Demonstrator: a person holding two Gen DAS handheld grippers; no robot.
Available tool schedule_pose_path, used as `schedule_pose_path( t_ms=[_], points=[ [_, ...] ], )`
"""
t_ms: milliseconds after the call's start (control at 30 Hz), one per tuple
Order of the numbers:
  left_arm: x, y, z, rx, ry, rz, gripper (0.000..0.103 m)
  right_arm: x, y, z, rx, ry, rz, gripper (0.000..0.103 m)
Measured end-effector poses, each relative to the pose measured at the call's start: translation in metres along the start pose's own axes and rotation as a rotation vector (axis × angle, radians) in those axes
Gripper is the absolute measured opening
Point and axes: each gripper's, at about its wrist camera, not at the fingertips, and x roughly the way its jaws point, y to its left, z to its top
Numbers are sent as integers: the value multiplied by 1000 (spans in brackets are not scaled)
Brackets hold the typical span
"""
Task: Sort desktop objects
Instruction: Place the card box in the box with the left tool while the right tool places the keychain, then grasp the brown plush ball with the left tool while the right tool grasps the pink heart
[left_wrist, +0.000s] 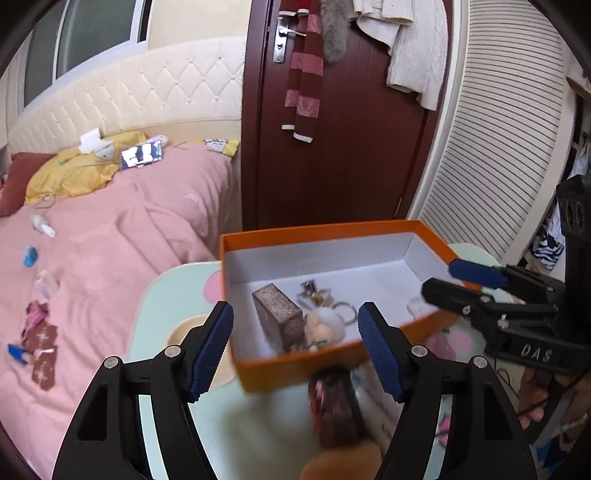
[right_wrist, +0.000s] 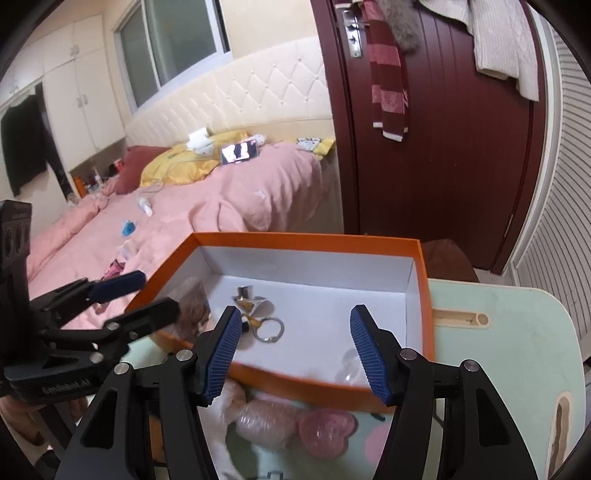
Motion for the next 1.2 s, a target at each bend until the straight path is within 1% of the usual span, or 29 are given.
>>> schedule_pose_path(
  t_ms=[67,133,267,333,467,533,600,633,700,767,900,933,967,1100,1200],
  points=[
    [-15,1,-7,4,3,27,71,-11,0,-6,-7,-1,-11,61],
    [-26,2,-14,5,18,38,71,-24,0,-13,-7,7,-24,61],
    [-39,3,-41,-17,120,52,71,-45,-3,-32,0,36,-55,66],
    [-41,1,-55,-33,156,54,71,-50,-5,-48,5,67,-72,66],
    [-37,-4,-80,-90,225,22,71,-46,-11,-74,26,142,-90,66],
    [-38,-8,-86,-100,222,15,71,-41,-15,-86,48,175,-82,66],
    [-40,-14,-87,-98,194,4,71,-35,-16,-93,59,203,-83,66],
    [-40,-17,-87,-96,183,-4,71,-36,-13,-95,45,190,-92,68],
    [-36,-25,-84,-79,170,-13,71,-34,-9,-96,20,194,-100,77],
    [-28,-32,-80,-54,157,-11,71,-32,-4,-96,-2,196,-105,81],
    [-12,-35,-76,-27,177,0,71,-29,1,-98,-28,197,-119,83],
    [-8,-34,-77,-31,186,-3,69,-29,0,-99,-24,196,-115,83],
    [-5,-31,-79,-46,205,-18,52,-30,-1,-99,-18,194,-113,83],
    [-10,-26,-83,-59,198,-7,51,-30,-8,-99,14,185,-96,83],
    [-14,-24,-88,-61,183,22,51,-29,-17,-90,58,166,-84,81]
  ],
)
